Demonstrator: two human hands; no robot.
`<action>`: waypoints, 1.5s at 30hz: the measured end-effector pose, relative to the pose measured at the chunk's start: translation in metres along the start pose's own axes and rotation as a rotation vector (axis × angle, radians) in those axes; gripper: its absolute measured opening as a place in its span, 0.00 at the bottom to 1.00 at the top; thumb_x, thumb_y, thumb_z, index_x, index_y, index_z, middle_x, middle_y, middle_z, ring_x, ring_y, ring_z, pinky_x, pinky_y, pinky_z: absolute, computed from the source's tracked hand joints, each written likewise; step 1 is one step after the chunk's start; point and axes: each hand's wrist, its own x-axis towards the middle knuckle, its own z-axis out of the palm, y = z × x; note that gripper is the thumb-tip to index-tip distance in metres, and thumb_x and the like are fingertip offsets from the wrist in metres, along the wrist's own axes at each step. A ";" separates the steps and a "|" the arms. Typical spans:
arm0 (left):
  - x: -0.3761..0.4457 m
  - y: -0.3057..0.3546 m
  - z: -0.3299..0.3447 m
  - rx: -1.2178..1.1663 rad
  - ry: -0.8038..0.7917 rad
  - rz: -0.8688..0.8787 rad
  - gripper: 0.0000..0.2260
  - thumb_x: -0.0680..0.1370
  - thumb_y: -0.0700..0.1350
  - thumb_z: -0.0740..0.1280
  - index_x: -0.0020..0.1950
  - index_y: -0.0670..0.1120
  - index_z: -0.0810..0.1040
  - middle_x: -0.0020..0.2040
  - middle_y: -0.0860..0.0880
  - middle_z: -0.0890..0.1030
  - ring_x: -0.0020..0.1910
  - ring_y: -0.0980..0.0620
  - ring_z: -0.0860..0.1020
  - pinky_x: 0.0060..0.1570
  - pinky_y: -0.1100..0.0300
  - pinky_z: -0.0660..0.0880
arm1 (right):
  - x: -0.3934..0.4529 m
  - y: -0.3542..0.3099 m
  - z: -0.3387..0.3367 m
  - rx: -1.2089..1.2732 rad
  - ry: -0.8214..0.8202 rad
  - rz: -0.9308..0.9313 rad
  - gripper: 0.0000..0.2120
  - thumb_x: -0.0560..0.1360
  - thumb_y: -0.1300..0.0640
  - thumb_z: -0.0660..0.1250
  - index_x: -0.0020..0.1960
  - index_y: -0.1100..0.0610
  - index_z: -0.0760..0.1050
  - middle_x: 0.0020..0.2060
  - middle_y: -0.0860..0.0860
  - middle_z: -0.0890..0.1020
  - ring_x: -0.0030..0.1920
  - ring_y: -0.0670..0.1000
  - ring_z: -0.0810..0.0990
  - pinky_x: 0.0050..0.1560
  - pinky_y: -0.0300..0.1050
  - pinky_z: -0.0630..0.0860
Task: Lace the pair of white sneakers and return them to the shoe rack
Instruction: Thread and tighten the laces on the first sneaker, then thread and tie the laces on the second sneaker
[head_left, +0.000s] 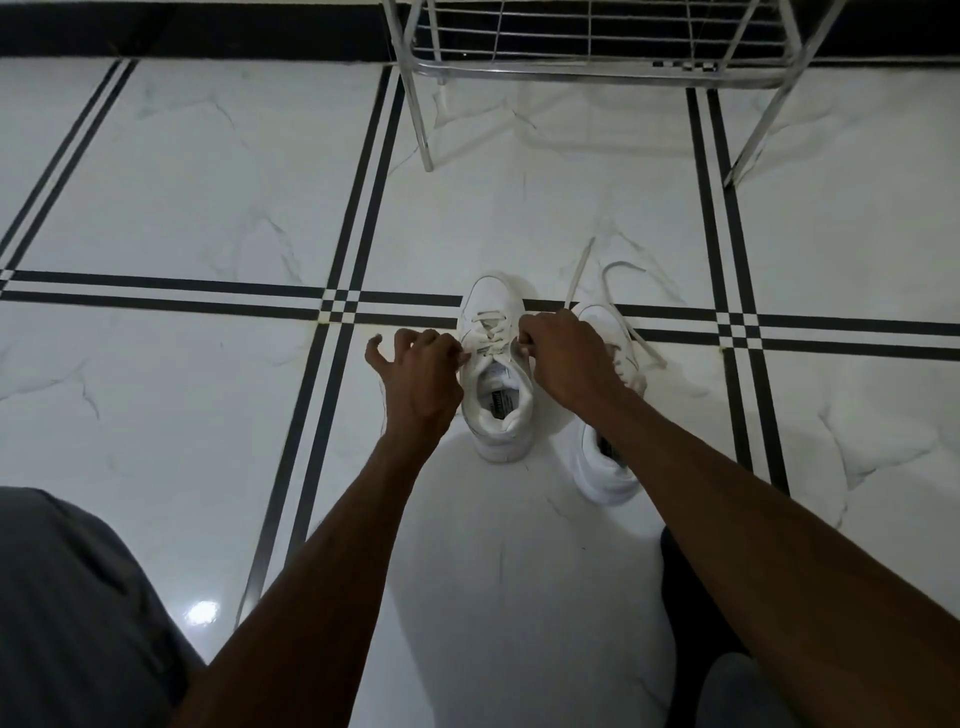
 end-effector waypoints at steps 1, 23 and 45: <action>-0.001 -0.001 0.000 0.044 0.013 0.038 0.04 0.77 0.39 0.69 0.49 0.47 0.80 0.45 0.51 0.85 0.59 0.43 0.79 0.71 0.34 0.58 | -0.001 -0.001 -0.001 -0.028 0.011 -0.022 0.04 0.76 0.61 0.63 0.45 0.60 0.76 0.44 0.57 0.83 0.50 0.61 0.78 0.43 0.51 0.69; 0.014 -0.003 -0.006 -0.653 -0.208 -0.324 0.13 0.82 0.52 0.65 0.52 0.42 0.79 0.48 0.45 0.85 0.48 0.43 0.84 0.50 0.46 0.82 | 0.010 -0.008 0.000 0.553 -0.356 0.489 0.21 0.80 0.49 0.62 0.65 0.63 0.68 0.58 0.63 0.79 0.57 0.63 0.82 0.54 0.59 0.81; 0.029 0.056 -0.032 -0.582 -0.054 -0.081 0.11 0.82 0.47 0.66 0.51 0.41 0.83 0.46 0.46 0.86 0.43 0.49 0.83 0.46 0.57 0.78 | 0.000 0.015 -0.055 0.737 -0.223 0.454 0.08 0.78 0.56 0.69 0.52 0.60 0.81 0.51 0.60 0.86 0.50 0.58 0.87 0.41 0.47 0.83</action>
